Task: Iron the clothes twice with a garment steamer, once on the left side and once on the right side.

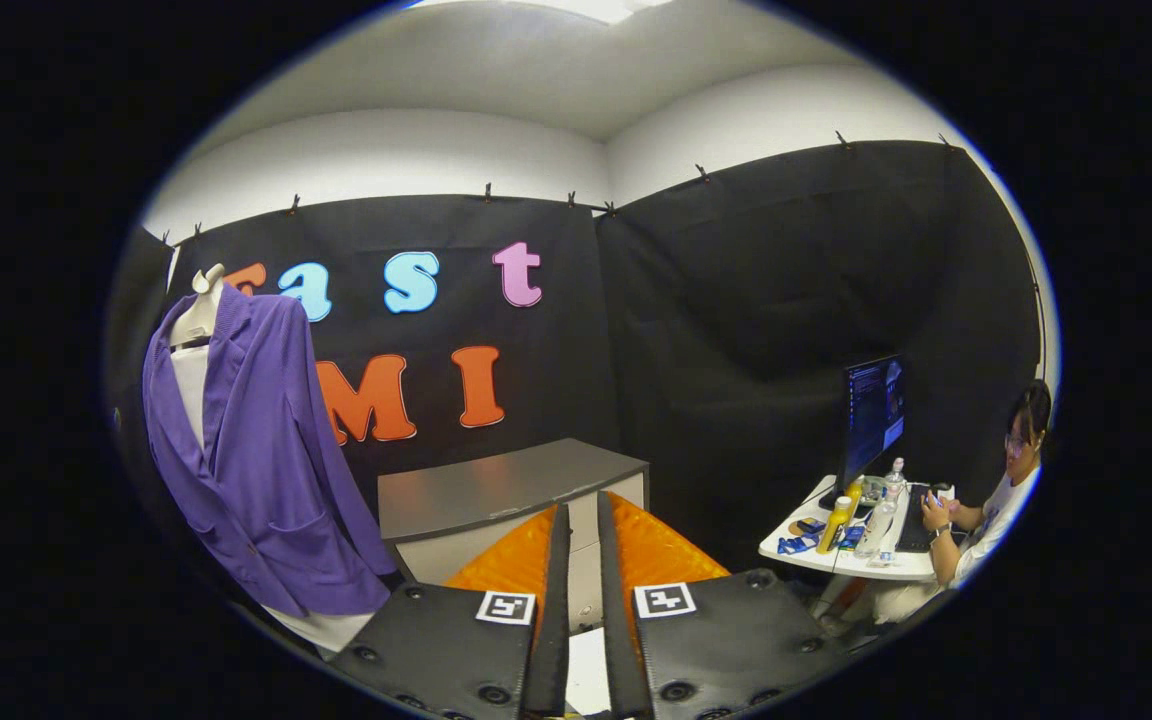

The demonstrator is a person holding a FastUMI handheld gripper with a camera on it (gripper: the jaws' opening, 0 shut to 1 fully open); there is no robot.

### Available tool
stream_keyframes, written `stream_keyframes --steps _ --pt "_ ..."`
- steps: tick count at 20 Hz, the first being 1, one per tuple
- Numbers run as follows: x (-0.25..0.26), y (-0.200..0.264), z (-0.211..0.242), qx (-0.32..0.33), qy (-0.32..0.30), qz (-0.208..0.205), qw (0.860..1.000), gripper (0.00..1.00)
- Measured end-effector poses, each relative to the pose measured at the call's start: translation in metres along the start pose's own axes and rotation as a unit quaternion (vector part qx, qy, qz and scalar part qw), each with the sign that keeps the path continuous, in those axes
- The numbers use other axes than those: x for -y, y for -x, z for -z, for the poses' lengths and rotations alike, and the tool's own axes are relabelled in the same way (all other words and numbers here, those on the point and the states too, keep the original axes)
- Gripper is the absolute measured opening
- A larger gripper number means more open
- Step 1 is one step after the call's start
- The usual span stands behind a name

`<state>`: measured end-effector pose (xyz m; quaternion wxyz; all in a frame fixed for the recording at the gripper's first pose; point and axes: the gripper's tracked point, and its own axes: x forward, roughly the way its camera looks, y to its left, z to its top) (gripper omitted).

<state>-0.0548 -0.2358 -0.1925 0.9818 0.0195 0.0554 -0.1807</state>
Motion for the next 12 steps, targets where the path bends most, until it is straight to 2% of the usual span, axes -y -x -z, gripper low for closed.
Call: stream_keyframes --steps 12 --pt "-0.046 0.005 -0.011 0.005 0.028 -0.029 0.999 0.22"
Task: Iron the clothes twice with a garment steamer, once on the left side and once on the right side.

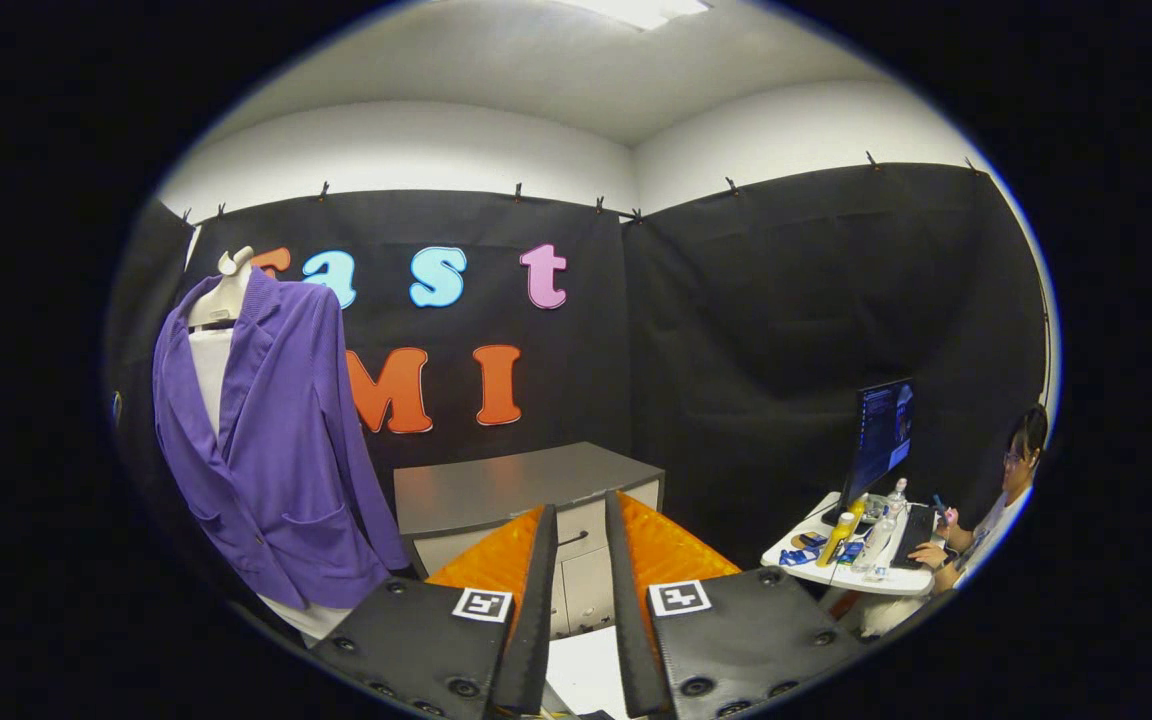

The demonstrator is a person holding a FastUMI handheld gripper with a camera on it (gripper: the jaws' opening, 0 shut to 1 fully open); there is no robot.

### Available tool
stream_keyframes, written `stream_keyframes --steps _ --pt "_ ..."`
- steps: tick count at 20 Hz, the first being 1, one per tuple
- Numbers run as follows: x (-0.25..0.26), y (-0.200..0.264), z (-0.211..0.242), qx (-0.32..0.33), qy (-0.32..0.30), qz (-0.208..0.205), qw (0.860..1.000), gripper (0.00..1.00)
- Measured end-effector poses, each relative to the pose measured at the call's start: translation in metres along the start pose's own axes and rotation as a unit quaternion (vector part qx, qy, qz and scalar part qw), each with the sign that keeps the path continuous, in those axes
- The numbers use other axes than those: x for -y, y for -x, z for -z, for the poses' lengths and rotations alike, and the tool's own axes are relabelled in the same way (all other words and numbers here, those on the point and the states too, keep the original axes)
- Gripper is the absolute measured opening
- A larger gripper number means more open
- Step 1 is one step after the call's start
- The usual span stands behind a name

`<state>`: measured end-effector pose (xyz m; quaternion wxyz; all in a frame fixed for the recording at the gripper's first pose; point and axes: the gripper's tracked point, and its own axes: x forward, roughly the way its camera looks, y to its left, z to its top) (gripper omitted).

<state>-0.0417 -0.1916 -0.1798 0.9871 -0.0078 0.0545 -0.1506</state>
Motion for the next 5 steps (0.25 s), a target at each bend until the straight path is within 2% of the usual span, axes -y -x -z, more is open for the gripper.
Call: stream_keyframes --steps 5 --pt "-0.027 -0.002 -0.025 0.018 0.005 -0.035 0.999 0.22"
